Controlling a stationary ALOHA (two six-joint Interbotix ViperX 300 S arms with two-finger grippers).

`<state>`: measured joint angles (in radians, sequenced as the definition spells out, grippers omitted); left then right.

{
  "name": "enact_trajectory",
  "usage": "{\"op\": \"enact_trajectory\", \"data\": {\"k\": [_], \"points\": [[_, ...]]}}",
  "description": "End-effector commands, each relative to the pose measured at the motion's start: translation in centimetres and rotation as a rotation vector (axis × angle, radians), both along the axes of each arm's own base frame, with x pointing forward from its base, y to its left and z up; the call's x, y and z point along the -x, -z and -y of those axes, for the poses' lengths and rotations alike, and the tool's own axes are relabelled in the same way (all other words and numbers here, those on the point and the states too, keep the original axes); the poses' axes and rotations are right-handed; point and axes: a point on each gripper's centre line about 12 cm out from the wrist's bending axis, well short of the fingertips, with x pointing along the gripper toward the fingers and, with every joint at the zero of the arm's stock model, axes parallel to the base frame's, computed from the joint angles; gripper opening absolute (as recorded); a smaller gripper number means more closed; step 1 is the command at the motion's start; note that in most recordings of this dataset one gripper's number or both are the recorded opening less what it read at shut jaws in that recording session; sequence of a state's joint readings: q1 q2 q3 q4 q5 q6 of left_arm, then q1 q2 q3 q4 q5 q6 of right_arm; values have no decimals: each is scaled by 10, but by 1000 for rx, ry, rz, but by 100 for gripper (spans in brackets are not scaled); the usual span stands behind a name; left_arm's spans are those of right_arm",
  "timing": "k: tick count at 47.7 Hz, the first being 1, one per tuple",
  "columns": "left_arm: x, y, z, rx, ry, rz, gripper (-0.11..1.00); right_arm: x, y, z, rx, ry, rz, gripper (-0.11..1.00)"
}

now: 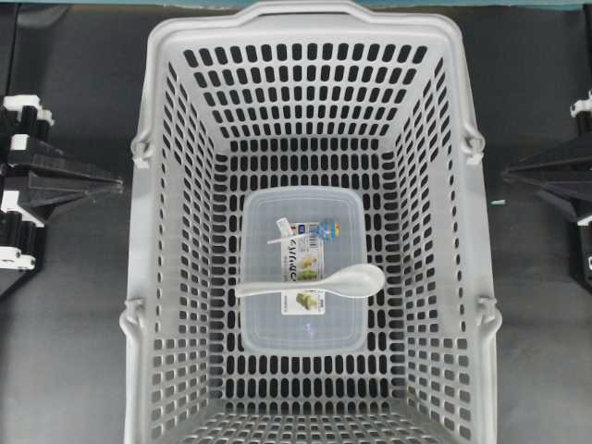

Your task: Pick up the chinese spoon from the shopping basket with the left arm.

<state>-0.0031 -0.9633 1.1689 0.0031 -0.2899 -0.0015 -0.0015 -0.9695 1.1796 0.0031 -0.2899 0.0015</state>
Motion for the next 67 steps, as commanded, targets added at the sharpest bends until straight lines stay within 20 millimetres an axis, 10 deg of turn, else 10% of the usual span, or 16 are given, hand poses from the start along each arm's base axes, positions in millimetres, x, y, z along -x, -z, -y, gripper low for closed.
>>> {"op": "enact_trajectory", "data": {"k": [1, 19, 33, 44, 51, 60, 67], "points": [[-4, -14, 2, -16, 13, 9, 6, -2, -8, 0, -11, 2, 26, 0], [-31, -56, 8, 5, 34, -189, 0, -3, -9, 1, -15, 2, 6, 0], [-91, -70, 19, -11, 48, -506, 0, -4, -7, 0, -14, 2, -66, 1], [-144, -57, 29, -16, 58, -676, 1, -5, -8, 0, -16, 2, -74, 46], [-175, -47, 40, -17, 71, -753, 30, -5, -8, 0, -17, 2, -78, 72], [-212, -23, 52, -7, 67, -906, 82, -4, -9, 1, -16, 3, -74, 71], [-234, 2, 54, -8, 52, -1032, 89, -4, -8, 0, -16, 1, -74, 71]]}}
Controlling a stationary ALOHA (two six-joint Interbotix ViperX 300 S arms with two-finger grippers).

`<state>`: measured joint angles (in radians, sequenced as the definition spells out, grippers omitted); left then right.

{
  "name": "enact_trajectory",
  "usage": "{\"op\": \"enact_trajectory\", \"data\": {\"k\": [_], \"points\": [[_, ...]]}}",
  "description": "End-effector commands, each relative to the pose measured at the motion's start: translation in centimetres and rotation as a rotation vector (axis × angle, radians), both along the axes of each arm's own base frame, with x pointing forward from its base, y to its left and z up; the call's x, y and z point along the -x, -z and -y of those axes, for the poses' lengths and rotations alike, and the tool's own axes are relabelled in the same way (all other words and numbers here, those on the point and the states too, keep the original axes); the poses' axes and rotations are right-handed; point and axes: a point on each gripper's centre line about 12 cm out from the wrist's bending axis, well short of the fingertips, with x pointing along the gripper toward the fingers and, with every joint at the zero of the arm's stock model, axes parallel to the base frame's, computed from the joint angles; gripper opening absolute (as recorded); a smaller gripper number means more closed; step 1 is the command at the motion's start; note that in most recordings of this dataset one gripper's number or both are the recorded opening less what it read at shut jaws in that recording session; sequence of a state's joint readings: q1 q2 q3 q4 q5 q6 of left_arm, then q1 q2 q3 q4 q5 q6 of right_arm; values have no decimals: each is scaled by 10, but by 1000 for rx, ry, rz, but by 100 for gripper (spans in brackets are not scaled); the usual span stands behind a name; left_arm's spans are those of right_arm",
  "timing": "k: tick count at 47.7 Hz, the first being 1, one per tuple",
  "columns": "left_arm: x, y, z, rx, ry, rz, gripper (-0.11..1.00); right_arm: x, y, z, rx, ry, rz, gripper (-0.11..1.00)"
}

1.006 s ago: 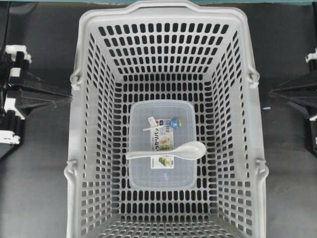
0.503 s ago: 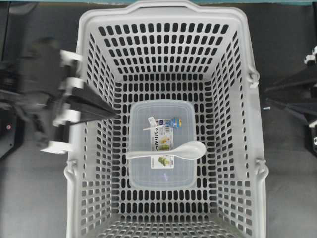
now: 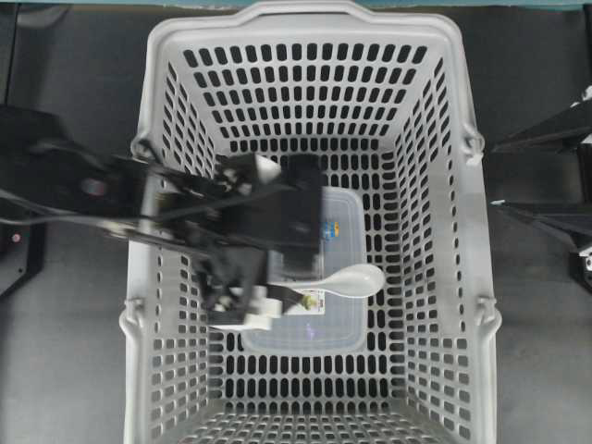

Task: Pick up the chinese spoon from the shopping basket with the left arm.
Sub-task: 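Move the left gripper over the basket toward the white spoon, then lower the left gripper and close it on the spoon handle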

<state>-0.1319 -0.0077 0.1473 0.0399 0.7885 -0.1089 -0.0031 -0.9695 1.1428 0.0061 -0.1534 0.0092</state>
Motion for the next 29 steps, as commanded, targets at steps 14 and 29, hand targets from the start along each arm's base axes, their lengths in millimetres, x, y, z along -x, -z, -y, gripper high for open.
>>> {"op": "enact_trajectory", "data": {"k": [14, 29], "points": [[-37, 46, 11, -23, 7, -153, 85, -2, -9, 0, -3, 2, 28, 71], [-35, 75, 10, -31, 6, -215, 84, -2, -8, 0, -3, 2, 26, 71]]}}
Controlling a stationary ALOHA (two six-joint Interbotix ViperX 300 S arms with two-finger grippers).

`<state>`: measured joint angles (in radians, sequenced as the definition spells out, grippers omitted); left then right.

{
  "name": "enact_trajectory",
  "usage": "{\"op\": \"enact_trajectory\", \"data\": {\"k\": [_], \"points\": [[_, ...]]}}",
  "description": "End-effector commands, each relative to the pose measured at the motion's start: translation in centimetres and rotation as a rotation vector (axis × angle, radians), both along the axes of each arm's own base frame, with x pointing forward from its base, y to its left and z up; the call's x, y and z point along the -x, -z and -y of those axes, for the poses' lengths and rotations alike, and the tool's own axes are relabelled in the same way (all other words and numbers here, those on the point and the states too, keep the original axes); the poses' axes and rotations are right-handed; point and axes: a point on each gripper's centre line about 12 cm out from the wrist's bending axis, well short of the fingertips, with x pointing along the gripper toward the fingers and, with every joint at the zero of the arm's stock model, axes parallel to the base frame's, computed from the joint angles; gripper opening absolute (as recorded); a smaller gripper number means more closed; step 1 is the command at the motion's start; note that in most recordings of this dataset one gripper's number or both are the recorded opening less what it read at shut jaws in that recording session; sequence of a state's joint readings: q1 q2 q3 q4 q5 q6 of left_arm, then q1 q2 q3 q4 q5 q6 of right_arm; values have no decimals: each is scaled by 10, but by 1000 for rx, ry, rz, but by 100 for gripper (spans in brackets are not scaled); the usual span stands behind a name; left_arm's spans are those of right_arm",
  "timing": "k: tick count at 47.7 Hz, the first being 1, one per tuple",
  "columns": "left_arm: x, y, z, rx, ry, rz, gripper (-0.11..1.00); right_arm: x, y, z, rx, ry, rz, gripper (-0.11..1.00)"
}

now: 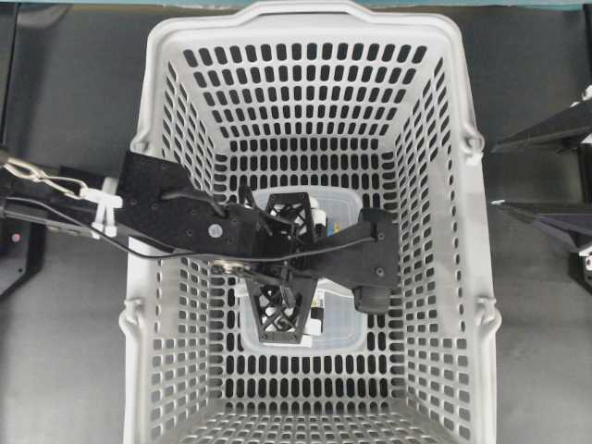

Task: Pick up the chinese spoon from the shopping basket with the left arm.
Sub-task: 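Lower the left gripper and close it on the spoon handle, then lift the spoon upward out of the container with the left gripper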

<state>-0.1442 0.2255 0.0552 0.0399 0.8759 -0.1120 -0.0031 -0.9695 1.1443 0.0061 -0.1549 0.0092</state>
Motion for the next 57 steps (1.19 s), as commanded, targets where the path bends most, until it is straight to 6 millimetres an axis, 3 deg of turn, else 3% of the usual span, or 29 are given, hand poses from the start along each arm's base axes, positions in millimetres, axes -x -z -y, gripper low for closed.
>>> {"op": "enact_trajectory", "data": {"k": [1, 10, 20, 25, 33, 35, 40, 45, 57], "points": [[0, 2, 0, -1, 0, 8, 84, -2, -8, 1, -3, 4, 26, 71], [2, 21, -1, -4, -1, -12, 84, -2, -9, 2, -3, 11, 29, 71], [3, 24, -2, -2, -3, -6, 77, -2, -8, 2, -3, 11, 35, 71], [3, 24, -1, -2, -1, -6, 61, -2, -8, 2, -3, 11, 34, 71], [2, 20, 0, -2, 5, 2, 15, -2, -6, 2, -3, 11, 31, 71], [2, 17, 0, -1, 5, 8, 12, -2, -6, 3, -3, 13, 31, 71], [0, 3, 0, 4, 3, 40, 13, -2, -6, 2, -3, 11, 29, 71], [-2, -26, 0, 12, -1, 90, 13, -1, -5, 3, -3, 13, 28, 71], [5, -113, -2, 21, -27, 113, 13, -1, -5, 2, -3, 12, 31, 71]]}}
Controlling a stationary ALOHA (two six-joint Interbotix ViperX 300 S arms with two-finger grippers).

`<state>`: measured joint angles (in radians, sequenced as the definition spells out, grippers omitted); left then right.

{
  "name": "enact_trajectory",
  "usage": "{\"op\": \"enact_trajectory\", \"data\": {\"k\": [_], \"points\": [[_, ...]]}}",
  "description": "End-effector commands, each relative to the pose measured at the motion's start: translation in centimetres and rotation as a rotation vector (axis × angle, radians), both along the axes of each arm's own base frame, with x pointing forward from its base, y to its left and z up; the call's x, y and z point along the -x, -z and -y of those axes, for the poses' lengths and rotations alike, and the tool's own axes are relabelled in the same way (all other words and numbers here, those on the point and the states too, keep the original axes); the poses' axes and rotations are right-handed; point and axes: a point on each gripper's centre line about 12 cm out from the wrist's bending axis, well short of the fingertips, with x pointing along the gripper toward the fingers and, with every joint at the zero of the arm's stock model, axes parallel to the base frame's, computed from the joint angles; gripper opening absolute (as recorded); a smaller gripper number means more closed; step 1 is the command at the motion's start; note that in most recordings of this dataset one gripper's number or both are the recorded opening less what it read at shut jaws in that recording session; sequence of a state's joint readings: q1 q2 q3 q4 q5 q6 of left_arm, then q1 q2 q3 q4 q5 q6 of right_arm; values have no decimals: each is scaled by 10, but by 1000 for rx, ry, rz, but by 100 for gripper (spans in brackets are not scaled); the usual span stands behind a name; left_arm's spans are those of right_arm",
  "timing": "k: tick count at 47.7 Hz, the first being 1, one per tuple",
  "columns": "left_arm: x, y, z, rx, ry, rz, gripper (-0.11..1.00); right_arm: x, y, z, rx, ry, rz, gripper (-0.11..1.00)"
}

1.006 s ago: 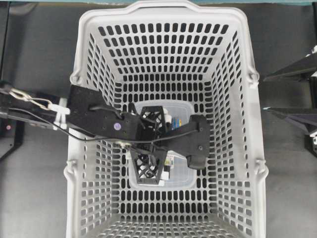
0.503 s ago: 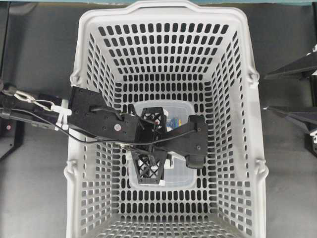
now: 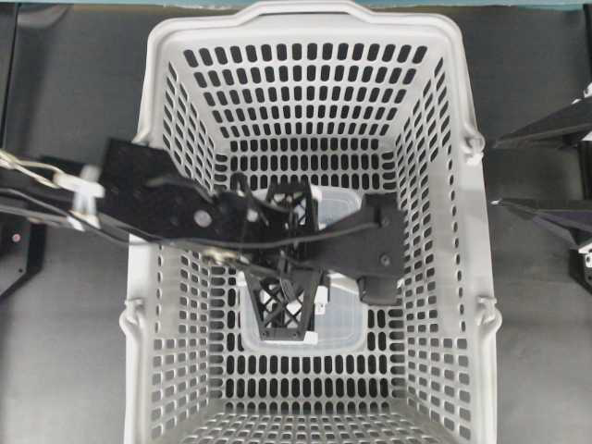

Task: Pick up the chinese spoon from the shopping basket with the left arm.
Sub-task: 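Lift the spoon upward out of the container with the left gripper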

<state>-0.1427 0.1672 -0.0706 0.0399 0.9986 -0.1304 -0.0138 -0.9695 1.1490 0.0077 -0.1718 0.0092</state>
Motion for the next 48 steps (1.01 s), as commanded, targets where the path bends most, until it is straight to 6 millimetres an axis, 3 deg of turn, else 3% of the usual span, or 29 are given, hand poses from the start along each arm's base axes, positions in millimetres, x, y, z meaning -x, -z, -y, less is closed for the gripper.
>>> {"op": "enact_trajectory", "data": {"k": [1, 6, 15, 48], "points": [[7, -56, -1, 6, -6, 51, 13, -1, -5, 0, -1, 2, 21, 71], [13, -93, -3, 7, -12, 64, 13, -1, -6, 0, -1, 2, 29, 71], [15, -125, -3, 14, -16, 98, 13, -1, -6, 0, -1, 2, 34, 71], [15, -124, -4, 22, -39, 83, 13, -1, -6, 0, -1, 2, 34, 71]]}}
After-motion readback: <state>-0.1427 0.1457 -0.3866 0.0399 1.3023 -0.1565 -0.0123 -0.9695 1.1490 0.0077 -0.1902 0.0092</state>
